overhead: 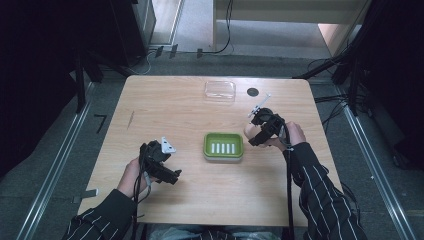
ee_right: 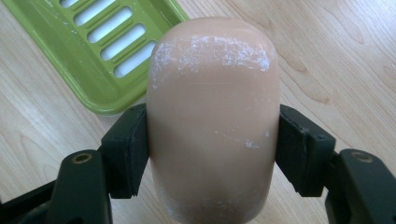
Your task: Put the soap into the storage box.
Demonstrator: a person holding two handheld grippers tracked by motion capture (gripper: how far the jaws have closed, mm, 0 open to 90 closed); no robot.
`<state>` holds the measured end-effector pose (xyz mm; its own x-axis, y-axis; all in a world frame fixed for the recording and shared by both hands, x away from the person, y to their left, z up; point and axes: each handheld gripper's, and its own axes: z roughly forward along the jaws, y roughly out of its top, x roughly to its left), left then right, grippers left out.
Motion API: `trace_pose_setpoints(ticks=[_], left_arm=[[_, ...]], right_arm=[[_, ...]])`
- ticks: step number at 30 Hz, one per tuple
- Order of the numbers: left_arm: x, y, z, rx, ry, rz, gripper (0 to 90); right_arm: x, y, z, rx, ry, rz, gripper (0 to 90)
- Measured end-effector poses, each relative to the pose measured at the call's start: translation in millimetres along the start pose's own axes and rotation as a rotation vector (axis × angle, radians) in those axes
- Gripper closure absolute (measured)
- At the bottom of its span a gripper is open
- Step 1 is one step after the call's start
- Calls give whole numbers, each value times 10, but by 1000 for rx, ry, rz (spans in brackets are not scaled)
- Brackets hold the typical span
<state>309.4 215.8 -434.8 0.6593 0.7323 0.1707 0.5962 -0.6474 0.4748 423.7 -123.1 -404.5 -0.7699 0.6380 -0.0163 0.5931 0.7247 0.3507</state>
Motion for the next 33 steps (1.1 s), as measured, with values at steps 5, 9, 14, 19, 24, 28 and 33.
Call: trace_pose_setpoints(ticks=[5, 9, 14, 19, 24, 28, 33], left_arm=[[2, 0, 1, 1, 2, -2, 1], [1, 0, 2, 2, 2, 0, 1], [13, -8, 1, -2, 0, -1, 1], [14, -10, -4, 0, 0, -2, 2], [14, -10, -2, -1, 1, -3, 2], [15, -10, -3, -1, 1, -2, 1], [20, -15, -6, 1, 2, -6, 1]], right_arm=[[-3, 13, -22, -1, -3, -8, 339], [2, 58, -28, -9, -2, -8, 339], [64, 152, -15, -11, -2, -37, 339], [112, 218, -16, -21, 0, -61, 339], [154, 269, -5, -21, 6, -77, 339], [180, 306, 6, -20, 11, -91, 339], [211, 342, 19, -18, 13, -103, 338]])
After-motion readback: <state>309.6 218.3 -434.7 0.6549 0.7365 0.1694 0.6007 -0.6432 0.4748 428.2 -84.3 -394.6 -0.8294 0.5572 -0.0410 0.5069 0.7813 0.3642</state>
